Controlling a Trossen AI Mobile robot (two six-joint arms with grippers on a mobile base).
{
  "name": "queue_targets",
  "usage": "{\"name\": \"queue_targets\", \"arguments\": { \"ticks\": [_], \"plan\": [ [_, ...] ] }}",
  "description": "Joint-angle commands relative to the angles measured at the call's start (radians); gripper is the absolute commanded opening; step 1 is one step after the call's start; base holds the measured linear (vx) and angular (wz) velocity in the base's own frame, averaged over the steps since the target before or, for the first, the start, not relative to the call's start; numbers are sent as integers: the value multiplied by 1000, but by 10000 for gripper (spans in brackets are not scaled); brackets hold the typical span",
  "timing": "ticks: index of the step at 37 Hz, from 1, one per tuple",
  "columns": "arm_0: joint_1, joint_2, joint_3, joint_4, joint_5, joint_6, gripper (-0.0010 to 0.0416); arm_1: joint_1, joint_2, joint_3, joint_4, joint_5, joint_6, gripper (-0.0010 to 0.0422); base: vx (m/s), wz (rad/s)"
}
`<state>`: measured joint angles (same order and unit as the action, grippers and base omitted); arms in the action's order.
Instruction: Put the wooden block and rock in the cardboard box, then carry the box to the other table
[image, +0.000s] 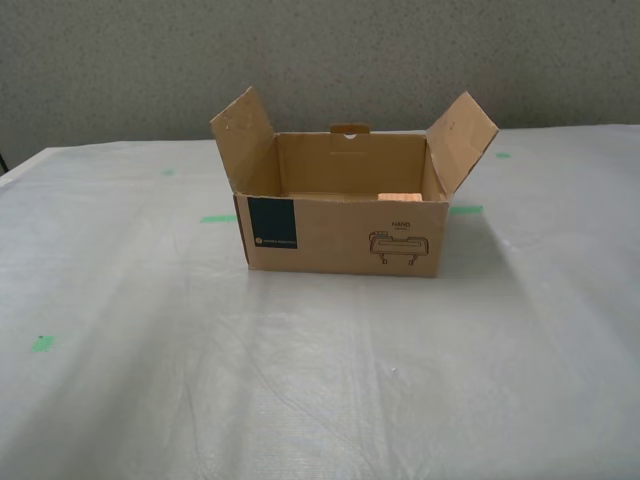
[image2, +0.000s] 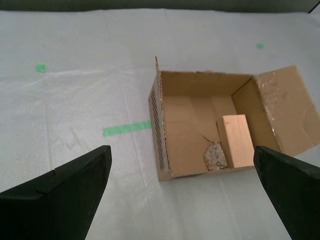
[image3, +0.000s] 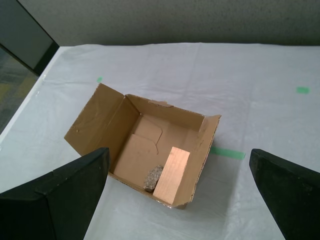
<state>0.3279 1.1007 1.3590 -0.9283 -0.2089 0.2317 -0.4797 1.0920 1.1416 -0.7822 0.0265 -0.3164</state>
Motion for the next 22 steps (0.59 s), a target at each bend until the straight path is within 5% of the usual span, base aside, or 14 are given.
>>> {"name": "queue_targets", "arguments": {
  "ticks": [1, 12, 22],
  "plan": [
    [1, -41, -5, 0, 6, -5, 390, -1, -36, 1, 0, -5, -2, 389, 0, 0],
    [1, -169, -154, 8, 34, -6, 390, -8, -116, -19, -12, -15, 10, 389, 0, 0],
    [1, -273, -302, 64, 35, 10, 390, -24, -191, -180, 17, -16, 6, 389, 0, 0]
  ]
}}
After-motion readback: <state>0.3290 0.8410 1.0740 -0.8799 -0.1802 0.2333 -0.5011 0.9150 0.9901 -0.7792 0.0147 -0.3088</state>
